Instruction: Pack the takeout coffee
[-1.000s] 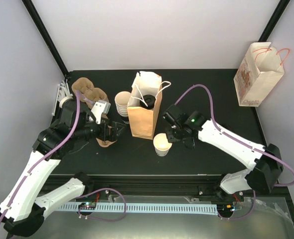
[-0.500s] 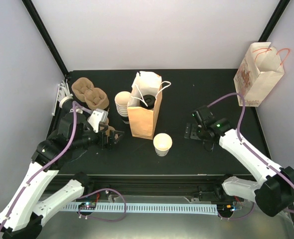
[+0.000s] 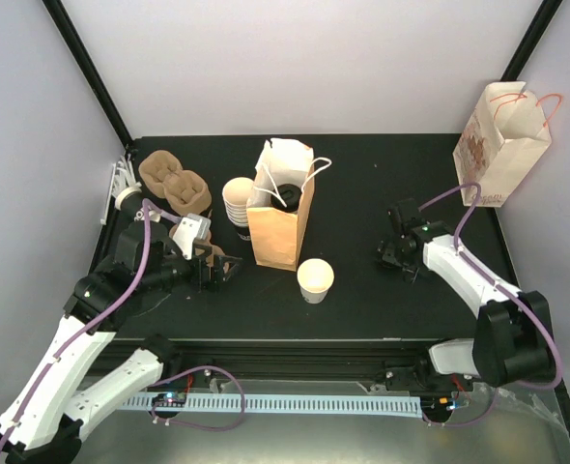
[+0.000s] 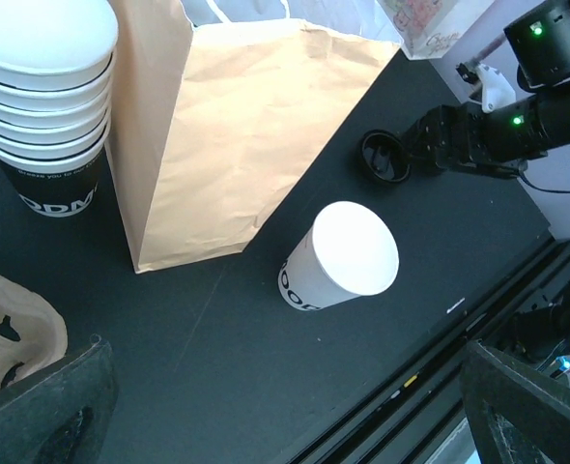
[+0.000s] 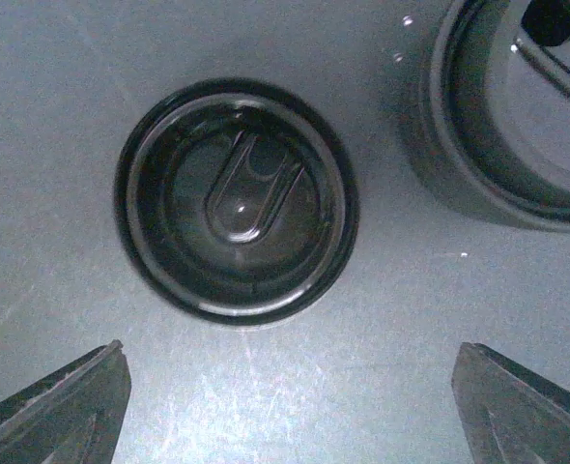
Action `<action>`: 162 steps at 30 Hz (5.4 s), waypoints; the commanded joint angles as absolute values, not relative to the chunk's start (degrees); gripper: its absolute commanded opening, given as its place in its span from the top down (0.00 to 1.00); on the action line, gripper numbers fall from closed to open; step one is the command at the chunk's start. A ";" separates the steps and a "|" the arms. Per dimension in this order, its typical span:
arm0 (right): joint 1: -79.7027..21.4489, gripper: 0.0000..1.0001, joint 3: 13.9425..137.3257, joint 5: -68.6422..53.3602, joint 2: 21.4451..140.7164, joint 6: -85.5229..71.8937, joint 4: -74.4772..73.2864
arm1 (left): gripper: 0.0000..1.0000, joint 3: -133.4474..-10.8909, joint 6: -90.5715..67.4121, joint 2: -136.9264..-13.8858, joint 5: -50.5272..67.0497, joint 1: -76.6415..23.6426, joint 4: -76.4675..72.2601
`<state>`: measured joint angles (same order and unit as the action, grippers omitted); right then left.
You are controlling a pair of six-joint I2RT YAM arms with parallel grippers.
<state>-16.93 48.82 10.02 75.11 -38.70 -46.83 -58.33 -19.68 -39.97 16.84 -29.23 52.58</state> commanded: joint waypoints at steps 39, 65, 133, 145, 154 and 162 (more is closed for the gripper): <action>-4.43 0.87 38.09 -1.92 77.88 -35.16 -25.38 | 0.01 -55.22 -21.69 -39.86 26.24 -29.00 47.61; -8.00 0.86 45.19 -31.52 51.26 -31.49 -33.39 | 0.01 -51.51 -31.61 -37.75 37.90 -29.22 32.01; -48.06 0.88 58.17 8.08 53.41 -14.52 -27.81 | 0.27 -78.51 -34.69 -69.12 -3.90 -58.62 39.90; -48.11 0.87 58.17 6.84 53.57 -15.82 -28.85 | 0.65 -79.00 -35.83 -73.02 -4.72 -58.62 40.22; -48.13 0.84 57.92 6.50 54.28 -16.15 -28.88 | 0.76 -78.65 -36.47 -75.86 -5.46 -58.62 39.75; -48.16 0.77 57.27 5.94 53.67 -16.60 -29.00 | 0.92 -77.85 -36.80 -76.14 -6.57 -58.39 39.90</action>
